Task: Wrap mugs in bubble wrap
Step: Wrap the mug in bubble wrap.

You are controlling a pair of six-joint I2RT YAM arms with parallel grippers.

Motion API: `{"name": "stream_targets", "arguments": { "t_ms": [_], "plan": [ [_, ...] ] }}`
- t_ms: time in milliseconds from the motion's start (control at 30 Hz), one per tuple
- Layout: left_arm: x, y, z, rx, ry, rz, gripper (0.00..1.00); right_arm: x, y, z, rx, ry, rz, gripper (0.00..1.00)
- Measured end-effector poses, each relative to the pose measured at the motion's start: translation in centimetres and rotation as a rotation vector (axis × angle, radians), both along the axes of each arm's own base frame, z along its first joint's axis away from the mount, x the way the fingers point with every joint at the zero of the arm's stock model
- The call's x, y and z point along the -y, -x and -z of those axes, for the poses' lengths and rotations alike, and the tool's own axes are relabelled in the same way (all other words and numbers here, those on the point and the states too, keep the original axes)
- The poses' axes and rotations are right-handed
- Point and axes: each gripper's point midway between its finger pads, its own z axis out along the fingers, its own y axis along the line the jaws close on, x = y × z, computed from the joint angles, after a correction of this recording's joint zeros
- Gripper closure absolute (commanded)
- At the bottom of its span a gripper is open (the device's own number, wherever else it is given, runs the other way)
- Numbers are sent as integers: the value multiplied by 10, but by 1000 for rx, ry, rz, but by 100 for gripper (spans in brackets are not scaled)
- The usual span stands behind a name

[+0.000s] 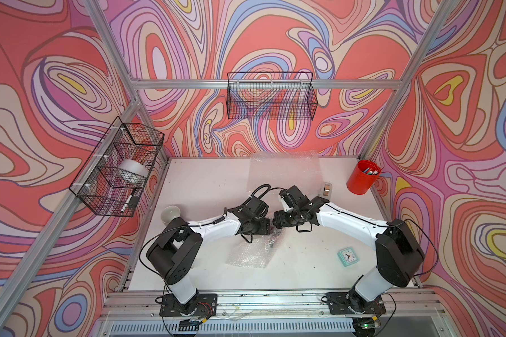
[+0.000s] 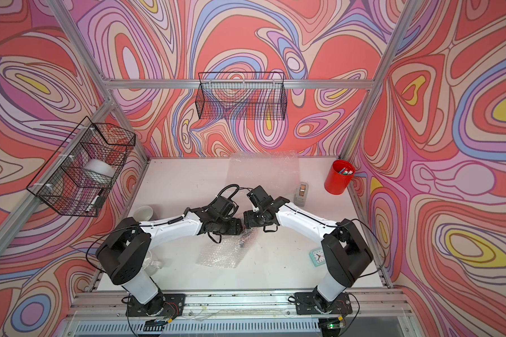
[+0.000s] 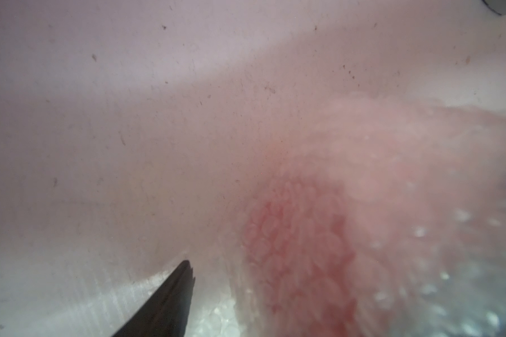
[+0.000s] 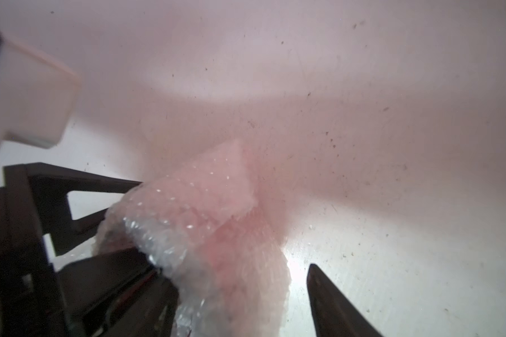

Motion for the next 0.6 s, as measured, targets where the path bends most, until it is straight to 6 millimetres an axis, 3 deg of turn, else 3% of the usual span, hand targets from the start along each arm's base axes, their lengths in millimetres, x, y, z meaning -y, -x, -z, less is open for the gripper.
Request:
{"name": "stream_targets", "arguments": {
  "t_ms": [167,333,467,600],
  "plan": [
    [-1,1,-1,-5,-6,0,30,0,8,23,-67,18,-11,31],
    [-2,1,-5,-6,-5,-9,29,2,7,32,-81,38,13,45],
    [-6,5,-26,11,17,-23,29,6,3,33,-70,54,47,55],
    [-7,13,-51,37,51,-25,32,9,0,33,-61,64,75,58]
  ]
}}
